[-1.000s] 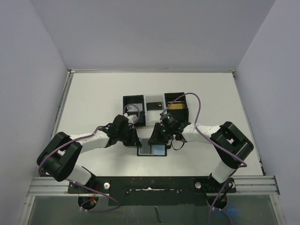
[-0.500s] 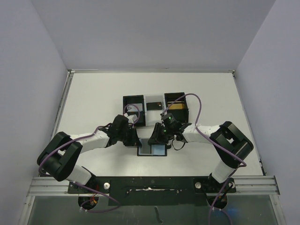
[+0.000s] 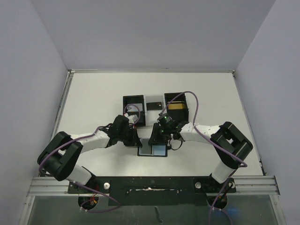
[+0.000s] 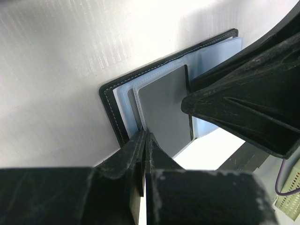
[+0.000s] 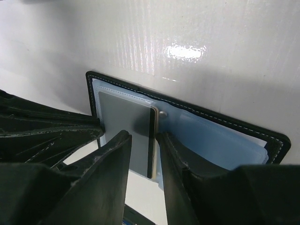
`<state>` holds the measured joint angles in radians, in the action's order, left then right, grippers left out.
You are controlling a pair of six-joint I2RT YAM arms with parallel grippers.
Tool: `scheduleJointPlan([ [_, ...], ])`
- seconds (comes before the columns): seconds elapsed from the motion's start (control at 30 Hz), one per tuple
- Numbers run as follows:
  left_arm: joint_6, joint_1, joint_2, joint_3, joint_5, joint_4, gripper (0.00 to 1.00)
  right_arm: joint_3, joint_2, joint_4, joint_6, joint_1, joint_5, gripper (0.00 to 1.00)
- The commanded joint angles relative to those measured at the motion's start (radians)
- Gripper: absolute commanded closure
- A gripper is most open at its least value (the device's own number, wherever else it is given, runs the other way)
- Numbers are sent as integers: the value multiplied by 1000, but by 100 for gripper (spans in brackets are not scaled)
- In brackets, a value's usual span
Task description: Take the credit cards out of the card holder
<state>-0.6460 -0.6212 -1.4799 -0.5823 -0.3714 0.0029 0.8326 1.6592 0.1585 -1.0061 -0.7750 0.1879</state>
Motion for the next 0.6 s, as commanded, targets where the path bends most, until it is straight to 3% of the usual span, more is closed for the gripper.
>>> scheduleJointPlan([
  [0.0,19,-13,-40,19,40,7,100,15,9,84,17,-16,-58,66],
  [0.27,2,-36,-72,42,59,36,100,-81,-6,-283,-26,8,186,66],
  [0.5,-6,-40,-72,39,65,37,100,-191,-33,-527,-120,66,291,82],
  [0.57,-4,-40,-74,33,63,34,100,-203,-46,-534,-121,79,295,91],
])
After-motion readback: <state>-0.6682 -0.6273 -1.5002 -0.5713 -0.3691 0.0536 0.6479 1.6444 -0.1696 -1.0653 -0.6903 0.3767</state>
